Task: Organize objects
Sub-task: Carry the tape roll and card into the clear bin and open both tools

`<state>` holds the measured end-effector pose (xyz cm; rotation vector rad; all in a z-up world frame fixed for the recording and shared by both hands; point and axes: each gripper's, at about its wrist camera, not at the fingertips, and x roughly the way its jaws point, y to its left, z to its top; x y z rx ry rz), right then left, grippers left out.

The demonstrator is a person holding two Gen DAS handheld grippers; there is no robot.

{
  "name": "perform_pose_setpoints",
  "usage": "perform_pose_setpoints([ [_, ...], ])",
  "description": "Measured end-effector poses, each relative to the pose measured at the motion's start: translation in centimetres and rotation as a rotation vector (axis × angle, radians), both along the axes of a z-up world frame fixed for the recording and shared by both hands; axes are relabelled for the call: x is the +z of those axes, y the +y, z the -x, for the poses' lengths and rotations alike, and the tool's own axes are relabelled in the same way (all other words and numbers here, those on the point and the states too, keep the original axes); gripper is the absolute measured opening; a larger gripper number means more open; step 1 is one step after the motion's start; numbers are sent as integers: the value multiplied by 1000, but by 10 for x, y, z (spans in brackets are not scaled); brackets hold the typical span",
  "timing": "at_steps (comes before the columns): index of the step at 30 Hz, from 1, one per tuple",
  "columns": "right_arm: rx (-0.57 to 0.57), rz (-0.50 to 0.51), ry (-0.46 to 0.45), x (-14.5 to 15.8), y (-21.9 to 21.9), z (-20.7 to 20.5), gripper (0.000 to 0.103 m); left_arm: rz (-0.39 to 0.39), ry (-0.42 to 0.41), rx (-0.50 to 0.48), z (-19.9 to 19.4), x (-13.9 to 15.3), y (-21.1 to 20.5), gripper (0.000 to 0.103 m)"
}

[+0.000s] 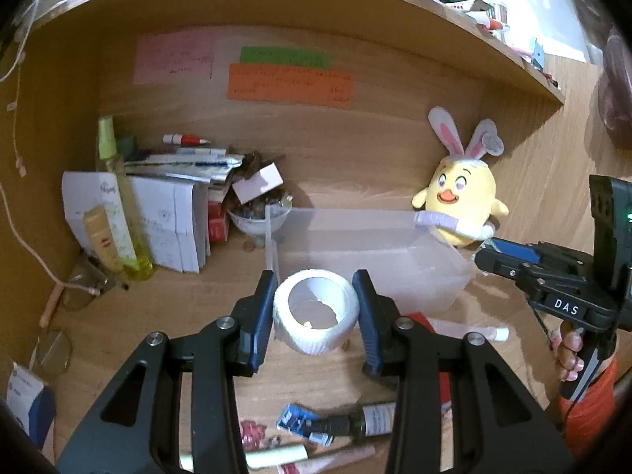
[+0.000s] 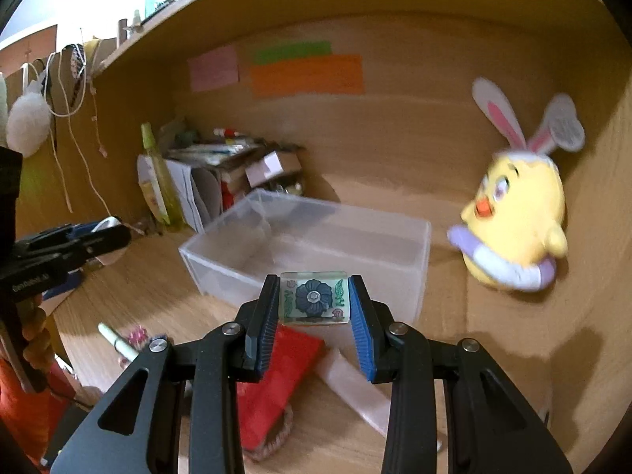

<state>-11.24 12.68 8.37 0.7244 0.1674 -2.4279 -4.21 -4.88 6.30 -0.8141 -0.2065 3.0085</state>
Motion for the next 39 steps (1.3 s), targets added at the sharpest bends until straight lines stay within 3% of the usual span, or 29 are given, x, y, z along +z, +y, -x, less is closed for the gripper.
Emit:
perform_pose_setpoints([
  [17, 15, 7, 29, 20, -45, 51, 31, 3, -27, 9, 62, 8, -2, 39],
  [21, 8, 17, -17, 8, -49, 65, 31, 1, -69, 7, 76, -1, -3, 39],
  [30, -36, -65, -107, -30, -53, 96, 31, -23, -204, -20, 113, -32, -3, 39],
  [39, -63, -113, -167, -51, -48, 115, 31, 0, -272, -41, 133, -52, 5, 39],
])
